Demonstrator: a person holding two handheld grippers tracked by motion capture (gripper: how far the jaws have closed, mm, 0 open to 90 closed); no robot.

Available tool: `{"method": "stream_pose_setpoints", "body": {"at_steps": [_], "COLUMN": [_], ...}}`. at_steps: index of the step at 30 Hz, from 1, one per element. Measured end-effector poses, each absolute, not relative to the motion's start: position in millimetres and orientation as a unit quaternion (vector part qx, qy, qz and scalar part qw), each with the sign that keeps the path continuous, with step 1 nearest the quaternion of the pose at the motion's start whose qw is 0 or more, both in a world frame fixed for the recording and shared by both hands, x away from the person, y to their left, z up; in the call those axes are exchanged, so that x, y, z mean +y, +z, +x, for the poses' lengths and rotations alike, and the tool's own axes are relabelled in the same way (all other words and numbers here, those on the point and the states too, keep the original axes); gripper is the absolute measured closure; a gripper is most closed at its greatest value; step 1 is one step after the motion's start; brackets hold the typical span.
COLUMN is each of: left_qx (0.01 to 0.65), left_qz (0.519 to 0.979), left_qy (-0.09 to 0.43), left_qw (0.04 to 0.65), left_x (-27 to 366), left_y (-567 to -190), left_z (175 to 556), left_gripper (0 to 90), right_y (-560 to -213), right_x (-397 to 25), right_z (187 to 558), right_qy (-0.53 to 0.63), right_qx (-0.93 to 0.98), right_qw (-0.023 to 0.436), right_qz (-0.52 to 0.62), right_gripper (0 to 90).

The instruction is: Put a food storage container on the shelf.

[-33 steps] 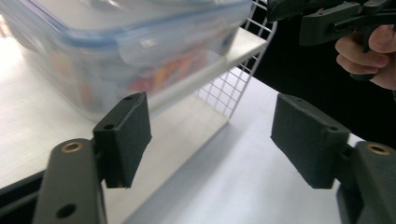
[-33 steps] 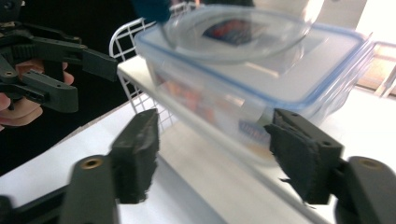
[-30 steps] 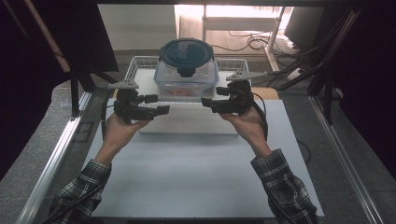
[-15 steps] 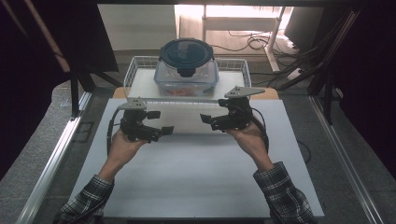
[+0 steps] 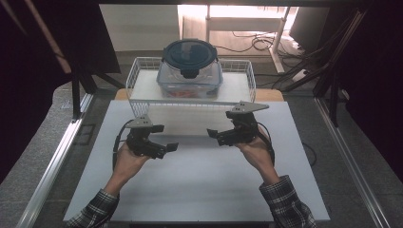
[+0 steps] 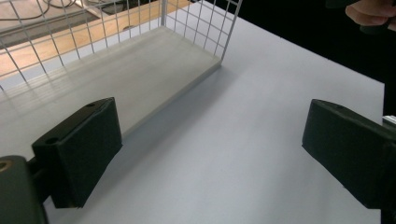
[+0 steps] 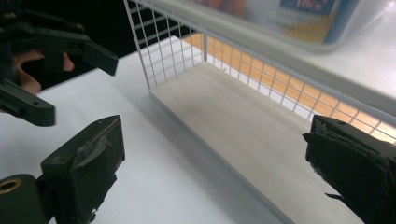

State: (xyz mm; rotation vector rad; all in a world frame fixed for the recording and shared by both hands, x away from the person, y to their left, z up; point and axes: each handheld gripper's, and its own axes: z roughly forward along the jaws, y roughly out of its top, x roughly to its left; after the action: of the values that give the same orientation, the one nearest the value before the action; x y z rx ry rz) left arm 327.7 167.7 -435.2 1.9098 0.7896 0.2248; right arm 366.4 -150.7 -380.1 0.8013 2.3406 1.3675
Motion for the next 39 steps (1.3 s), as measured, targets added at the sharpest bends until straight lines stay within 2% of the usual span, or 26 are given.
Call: {"method": "stream_pose_setpoints", "body": {"at_steps": [9,17,22,39], "left_qx": [0.335,0.325,0.323,0.336], "left_qz": [0.786,0.786,0.788,0.789], "left_qy": [0.078,0.093,0.083,0.093], "left_qw": [0.514,0.517,0.517,0.505], "left_x": [164.8,161.4,161.1,178.3], "left_y": [-458.8,-460.0,-462.7,-481.7], "left_z": [323.1,311.1,302.6,276.7], "left_gripper": [3.1,3.2,3.4,3.7], "right_y": [-403.3,-411.7,-416.7,-424.4], "right_x": [-154.9,-154.7,-157.6,-160.1], "right_z": [360.9,349.8,342.0,318.0], "right_qy": [0.465,0.475,0.478,0.465], "right_qx": [0.825,0.821,0.817,0.823], "right_qw": [0.161,0.147,0.143,0.158], "right_qz": [0.278,0.28,0.288,0.284], "right_gripper": [3.3,0.2,0.0,0.0]}}
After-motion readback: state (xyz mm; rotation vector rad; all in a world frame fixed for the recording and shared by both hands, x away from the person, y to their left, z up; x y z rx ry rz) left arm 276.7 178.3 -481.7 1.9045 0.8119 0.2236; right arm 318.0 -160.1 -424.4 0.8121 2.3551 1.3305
